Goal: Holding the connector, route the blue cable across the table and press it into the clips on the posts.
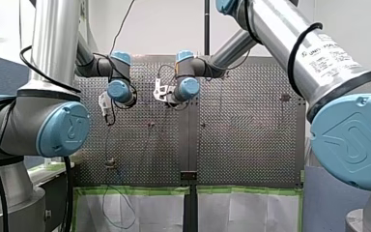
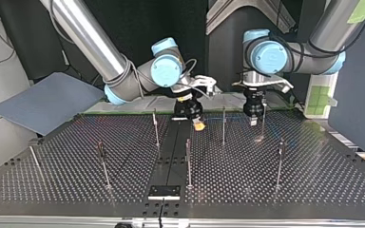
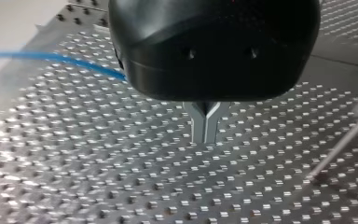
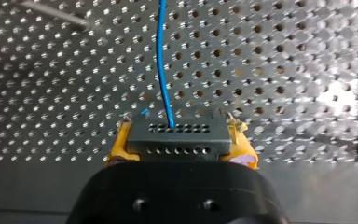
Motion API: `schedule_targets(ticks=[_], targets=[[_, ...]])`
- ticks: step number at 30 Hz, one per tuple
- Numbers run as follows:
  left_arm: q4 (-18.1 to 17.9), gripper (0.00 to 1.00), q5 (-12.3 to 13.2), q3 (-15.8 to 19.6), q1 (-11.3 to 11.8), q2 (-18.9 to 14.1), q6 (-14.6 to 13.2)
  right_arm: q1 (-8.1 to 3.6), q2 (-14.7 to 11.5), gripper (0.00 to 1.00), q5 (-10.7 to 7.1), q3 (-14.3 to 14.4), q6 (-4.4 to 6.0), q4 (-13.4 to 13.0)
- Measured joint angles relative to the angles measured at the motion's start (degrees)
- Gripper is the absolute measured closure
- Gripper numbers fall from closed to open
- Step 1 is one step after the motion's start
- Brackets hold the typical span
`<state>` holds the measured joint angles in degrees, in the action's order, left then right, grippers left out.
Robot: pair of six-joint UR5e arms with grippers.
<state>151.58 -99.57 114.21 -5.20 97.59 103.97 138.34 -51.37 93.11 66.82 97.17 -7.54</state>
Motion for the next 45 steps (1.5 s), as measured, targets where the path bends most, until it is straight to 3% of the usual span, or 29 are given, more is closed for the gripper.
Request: schedule_targets(ticks=[17,23,30,39,45], targets=[[-4.33,0.98,0.46,7.30,-1.00,5.39,-0.16,-0.20,0.29,1.00,0.64,7.32,-1.55,-2.52],[-6.54,0.98,1.70,7.61,-0.64,7.12,0.32,0.11,0.44,1.00,0.44,9.69,-2.13,-3.49],[-7.80,0.98,2.10,7.33,-0.08,7.75,1.00,0.35,2.20,1.00,0.05,10.27,-2.88,-3.75],[-9.32,0.98,2.65,5.70,0.36,11.34,1.39,-0.27,3.35,1.00,-0.05,9.31,-2.64,-4.74],[-10.41,0.98,3.35,4.22,0.84,12.86,3.19,-0.94,3.40,1.00,-0.63,8.13,-1.18,-6.53]])
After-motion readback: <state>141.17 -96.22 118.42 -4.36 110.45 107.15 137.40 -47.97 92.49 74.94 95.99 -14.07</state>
